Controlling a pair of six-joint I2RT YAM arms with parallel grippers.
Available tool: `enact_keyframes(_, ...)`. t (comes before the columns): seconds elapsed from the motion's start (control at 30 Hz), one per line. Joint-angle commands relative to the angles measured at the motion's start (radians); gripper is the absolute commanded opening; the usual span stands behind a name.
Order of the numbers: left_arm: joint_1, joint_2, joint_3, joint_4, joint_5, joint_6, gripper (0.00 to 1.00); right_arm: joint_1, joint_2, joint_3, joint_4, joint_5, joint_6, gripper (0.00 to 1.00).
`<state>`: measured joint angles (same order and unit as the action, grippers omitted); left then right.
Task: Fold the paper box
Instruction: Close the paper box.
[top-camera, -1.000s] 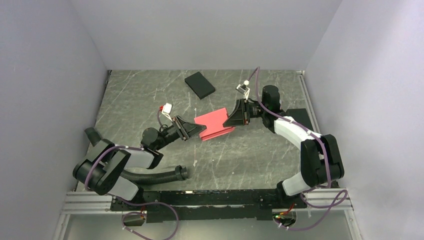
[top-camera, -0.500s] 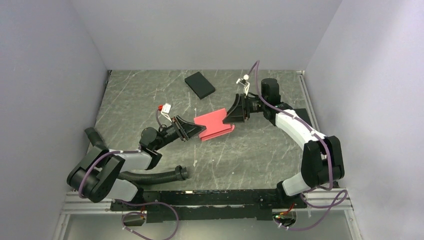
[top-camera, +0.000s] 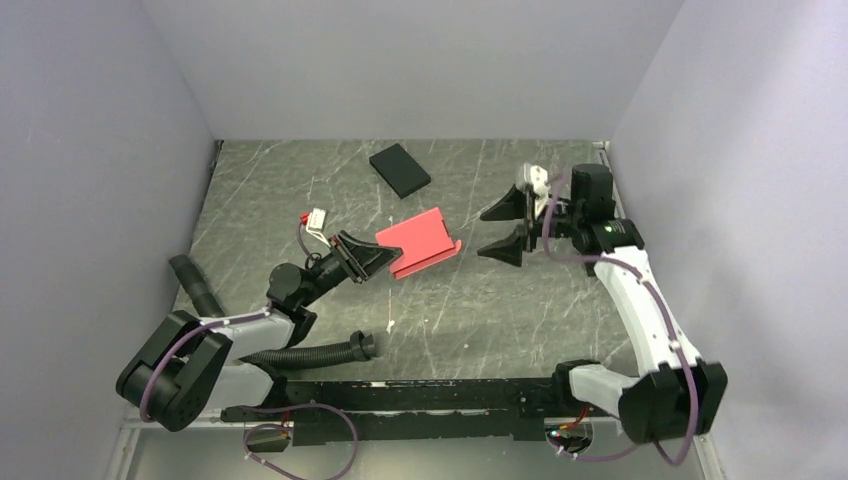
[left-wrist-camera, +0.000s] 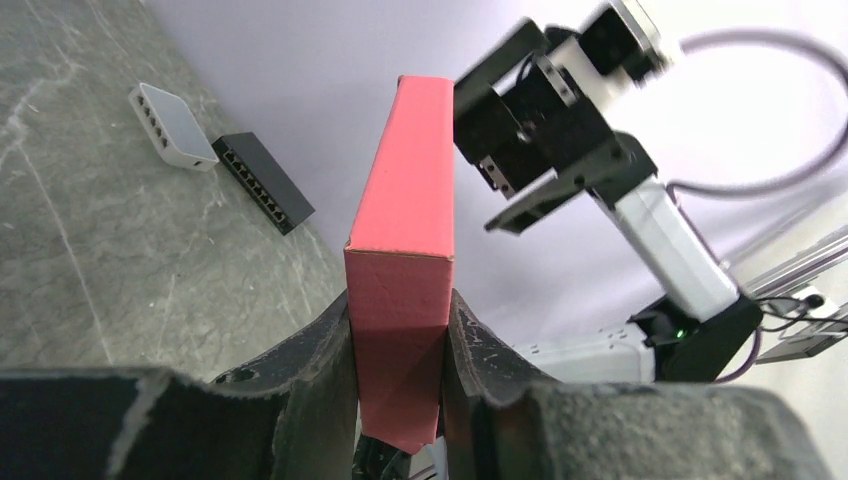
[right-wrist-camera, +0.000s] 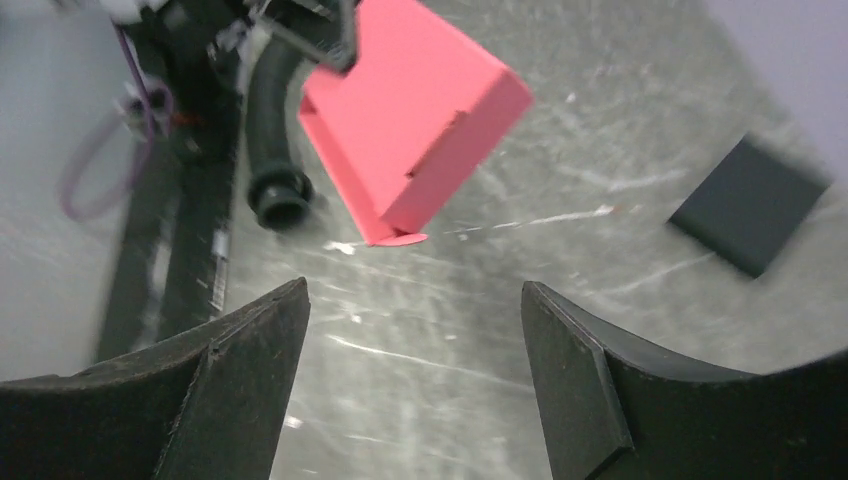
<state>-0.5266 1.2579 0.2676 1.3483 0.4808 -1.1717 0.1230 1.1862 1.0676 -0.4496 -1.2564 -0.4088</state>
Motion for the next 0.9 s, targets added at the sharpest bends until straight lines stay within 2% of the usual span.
enact_keyframes(0.0,0.005,-0.025,0.017,0.088,-0.052,-0.090,0.10,0.007,-0.075,-0.026,-0.263,-0.053,-0.739,0.81)
enact_keyframes(0.03,0.005,-0.020,0.024,0.097,-0.059,-0.106,0.10,0.009,-0.079,-0.037,-0.258,-0.063,-0.814,0.80)
enact_keyframes(0.1,0.005,-0.010,0.037,0.113,-0.086,-0.138,0.09,0.028,-0.077,-0.034,-0.229,-0.042,-0.822,0.77)
enact_keyframes(0.27,0.003,0.019,0.078,0.146,-0.116,-0.164,0.08,0.074,-0.081,-0.082,0.065,0.145,-0.551,0.73)
enact_keyframes(0.4,-0.012,0.050,0.107,0.166,-0.141,-0.162,0.07,0.128,-0.086,-0.104,0.147,0.223,-0.492,0.67)
enact_keyframes(0.5,-0.032,0.085,0.119,0.186,-0.153,-0.163,0.07,0.155,-0.081,-0.096,0.187,0.274,-0.457,0.62)
enact_keyframes(0.6,-0.040,0.112,0.125,0.204,-0.161,-0.170,0.07,0.165,-0.077,-0.087,0.207,0.285,-0.439,0.60)
enact_keyframes(0.87,-0.051,0.111,0.105,0.204,-0.229,-0.177,0.06,0.168,-0.079,-0.051,0.154,0.271,-0.476,0.55)
